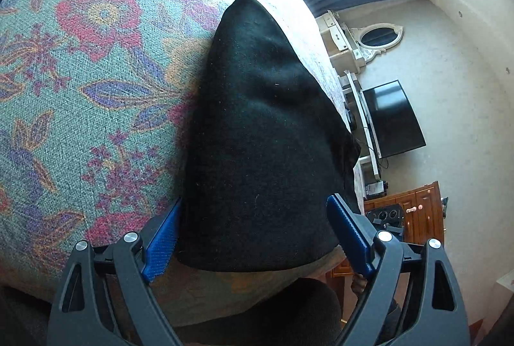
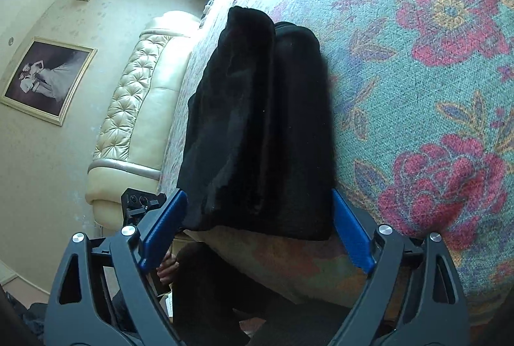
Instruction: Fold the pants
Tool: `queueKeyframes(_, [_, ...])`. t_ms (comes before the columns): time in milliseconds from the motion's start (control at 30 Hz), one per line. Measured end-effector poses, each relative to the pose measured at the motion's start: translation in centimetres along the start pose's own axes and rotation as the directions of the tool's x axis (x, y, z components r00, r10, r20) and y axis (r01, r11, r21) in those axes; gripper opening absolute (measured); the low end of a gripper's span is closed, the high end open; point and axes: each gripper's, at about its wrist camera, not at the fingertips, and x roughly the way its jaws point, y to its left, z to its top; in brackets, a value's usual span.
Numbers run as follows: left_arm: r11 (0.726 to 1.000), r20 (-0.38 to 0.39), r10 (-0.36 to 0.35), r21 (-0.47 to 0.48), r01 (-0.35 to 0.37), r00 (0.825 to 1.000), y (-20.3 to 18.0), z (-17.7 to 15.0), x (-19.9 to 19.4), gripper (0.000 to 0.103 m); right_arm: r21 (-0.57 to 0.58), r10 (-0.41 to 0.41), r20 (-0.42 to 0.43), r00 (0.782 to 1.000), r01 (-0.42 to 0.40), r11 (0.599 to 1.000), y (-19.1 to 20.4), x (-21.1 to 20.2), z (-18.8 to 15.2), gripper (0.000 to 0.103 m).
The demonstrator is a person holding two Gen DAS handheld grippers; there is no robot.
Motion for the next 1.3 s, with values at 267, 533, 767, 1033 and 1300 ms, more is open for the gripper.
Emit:
queueKeyframes(267, [0.981,-0.011,0.152,0.127,-0.149,0.988,-1.0,-0.7,1.1,0.064,0.009,-0.037,-0.024,0.999,0.037,0.999,-1.9,0.0,-0.8,0.034])
queueKeyframes(533, [0.993,-0.029,0.086,0.087,-0.083,0.996,-0.7,-0.3,-0.6,0.061,0.027,0.086,-0.054,0.995,-0.084,0.996,-2.6,-1.9,-0.6,0.046])
queueKeyframes(767, [0.982,0.093,0.077,0.163,-0.092,0.993,-1.0,4.1,-4.3,0.081,-0.032,0.079,0.079,0.994,-0.076,0.997,-2.2,-4.1,3.9,0.088])
queueKeyframes(1033, [0.982,-0.022,0.052,0.185,-0.047,0.998,0.2,10.0,2.2,0.081,-0.001,0.130,0.060,0.990,-0.130,0.992,-2.3,0.5,10.7,0.088])
queueKeyframes(1300, [0.977,-0.032,0.028,0.213,-0.021,0.999,-1.2,12.7,6.1,0.081,-0.031,0.126,0.020,0.992,-0.126,0.992,-1.0,4.0,13.5,0.088])
